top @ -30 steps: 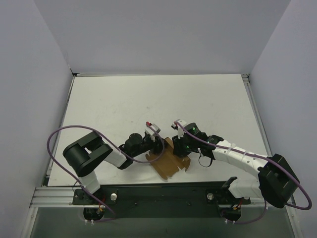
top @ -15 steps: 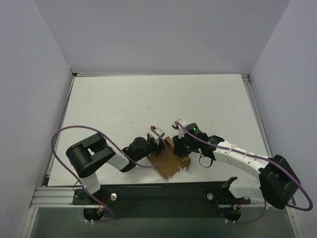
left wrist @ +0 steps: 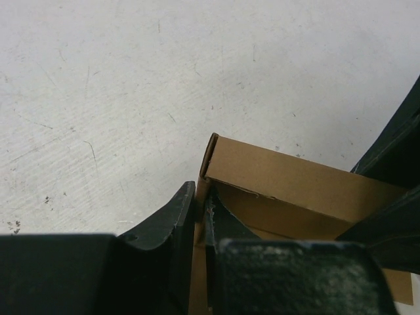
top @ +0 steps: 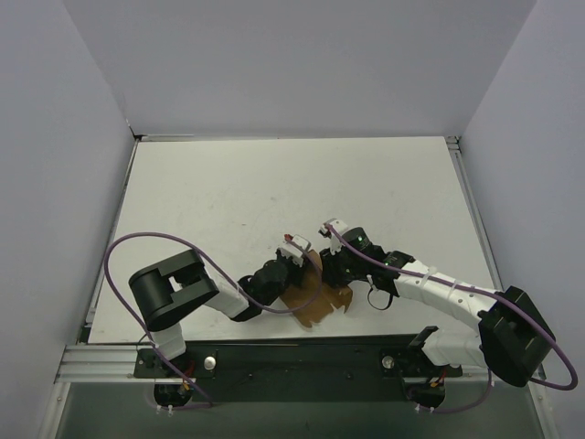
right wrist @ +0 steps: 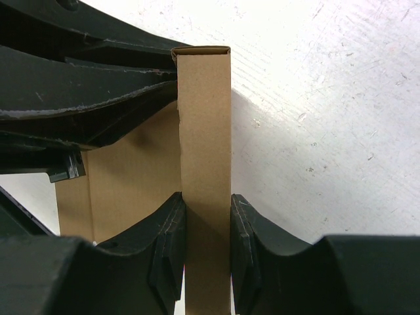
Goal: Fold the paper box
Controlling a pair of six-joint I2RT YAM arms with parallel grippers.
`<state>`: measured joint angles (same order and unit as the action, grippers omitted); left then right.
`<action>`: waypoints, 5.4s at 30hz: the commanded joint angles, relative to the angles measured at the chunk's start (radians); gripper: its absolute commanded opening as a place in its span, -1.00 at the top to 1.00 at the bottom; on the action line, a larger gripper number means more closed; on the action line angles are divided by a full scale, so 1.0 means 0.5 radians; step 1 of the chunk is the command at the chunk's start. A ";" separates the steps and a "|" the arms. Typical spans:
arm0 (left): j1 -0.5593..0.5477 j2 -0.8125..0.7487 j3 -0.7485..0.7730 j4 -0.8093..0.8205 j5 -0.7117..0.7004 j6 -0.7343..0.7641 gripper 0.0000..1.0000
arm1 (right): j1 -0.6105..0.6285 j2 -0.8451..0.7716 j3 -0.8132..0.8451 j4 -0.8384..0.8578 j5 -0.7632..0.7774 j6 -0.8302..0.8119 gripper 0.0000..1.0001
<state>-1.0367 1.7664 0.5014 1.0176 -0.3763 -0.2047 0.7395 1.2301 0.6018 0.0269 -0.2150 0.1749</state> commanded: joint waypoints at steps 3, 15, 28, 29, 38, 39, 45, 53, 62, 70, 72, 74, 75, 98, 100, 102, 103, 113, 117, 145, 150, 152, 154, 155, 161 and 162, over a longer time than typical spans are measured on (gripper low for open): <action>0.036 0.041 0.077 -0.026 -0.294 -0.075 1.00 | 0.024 -0.043 -0.041 -0.075 -0.110 0.021 0.56; 0.009 0.078 0.123 -0.069 -0.416 -0.030 1.00 | 0.024 -0.064 -0.047 -0.078 -0.098 0.034 0.56; -0.120 0.186 0.142 0.103 -0.677 0.339 1.00 | 0.024 -0.089 -0.050 -0.091 -0.101 0.040 0.55; -0.123 0.182 0.123 0.182 -0.601 0.336 1.00 | 0.024 -0.089 -0.050 -0.091 -0.101 0.040 0.55; -0.120 0.063 -0.076 0.189 -0.487 0.219 1.00 | 0.021 -0.110 -0.019 -0.152 -0.009 0.077 -0.03; -0.120 0.020 -0.110 0.189 -0.508 0.225 1.00 | 0.021 -0.125 0.008 -0.173 0.009 0.089 -0.17; -0.123 -0.253 -0.254 -0.043 -0.570 0.198 1.00 | 0.012 -0.297 0.143 -0.434 0.264 0.306 -0.42; -0.126 -0.492 -0.269 -0.563 -0.582 0.011 1.00 | 0.006 -0.533 0.266 -0.622 0.550 1.136 -0.33; -0.163 -0.453 -0.340 -0.461 -0.714 -0.072 1.00 | 0.015 -0.506 0.036 -0.201 0.249 1.727 -0.21; -0.197 -0.459 -0.380 -0.418 -0.787 -0.106 1.00 | 0.076 -0.423 0.088 -0.222 0.286 1.804 -0.13; -0.200 -0.471 -0.389 -0.409 -0.803 -0.103 1.00 | 0.083 -0.408 0.079 -0.198 0.286 1.816 -0.12; -0.203 -0.486 -0.405 -0.400 -0.812 -0.103 1.00 | 0.092 -0.374 0.085 -0.195 0.295 1.825 -0.11; -0.203 -0.489 -0.408 -0.400 -0.812 -0.103 1.00 | 0.101 -0.368 0.088 -0.204 0.304 1.825 -0.11; -0.295 -0.532 -0.451 -0.296 -0.870 -0.060 1.00 | 0.135 -0.175 -0.016 -0.005 0.393 1.850 -0.03; -0.301 -0.539 -0.454 -0.283 -0.873 -0.057 1.00 | 0.138 -0.138 -0.010 0.005 0.390 1.847 -0.02; -0.304 -0.539 -0.460 -0.274 -0.876 -0.054 1.00 | 0.150 -0.113 -0.001 0.026 0.390 1.844 0.00; -0.307 -0.542 -0.460 -0.271 -0.876 -0.054 1.00 | 0.156 -0.110 -0.004 0.038 0.393 1.847 0.00; -0.375 -0.542 -0.460 -0.250 -0.916 -0.032 1.00 | 0.153 -0.095 -0.010 0.158 0.408 1.868 0.03; -0.399 -0.535 -0.469 -0.222 -0.926 -0.029 1.00 | 0.141 -0.098 -0.047 0.250 0.402 1.905 0.05; -0.688 -0.474 -0.534 -0.225 -1.168 -0.370 1.00 | 0.070 -0.251 -0.378 0.835 0.475 2.252 0.38; -0.697 -0.486 -0.521 -0.256 -1.180 -0.416 1.00 | 0.073 -0.273 -0.391 0.851 0.500 2.304 0.47; -0.709 -0.486 -0.503 -0.286 -1.189 -0.431 1.00 | 0.073 -0.279 -0.406 0.873 0.510 2.341 0.52; -0.715 -0.486 -0.488 -0.314 -1.211 -0.434 1.00 | 0.076 -0.285 -0.418 0.897 0.525 2.374 0.58; -0.718 -0.486 -0.472 -0.323 -1.211 -0.437 1.00 | 0.076 -0.291 -0.442 0.912 0.531 2.393 0.59; -0.728 -0.468 -0.417 -0.415 -1.235 -0.462 1.00 | 0.104 -0.349 -0.461 0.879 0.657 2.494 0.84; -0.728 -0.465 -0.408 -0.437 -1.238 -0.459 1.00 | 0.110 -0.352 -0.464 0.849 0.706 2.506 0.89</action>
<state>-1.3754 1.5223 0.2600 0.8486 -1.0420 -0.4351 0.7860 1.0950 0.3672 0.3752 0.0128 1.3792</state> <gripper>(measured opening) 0.168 0.131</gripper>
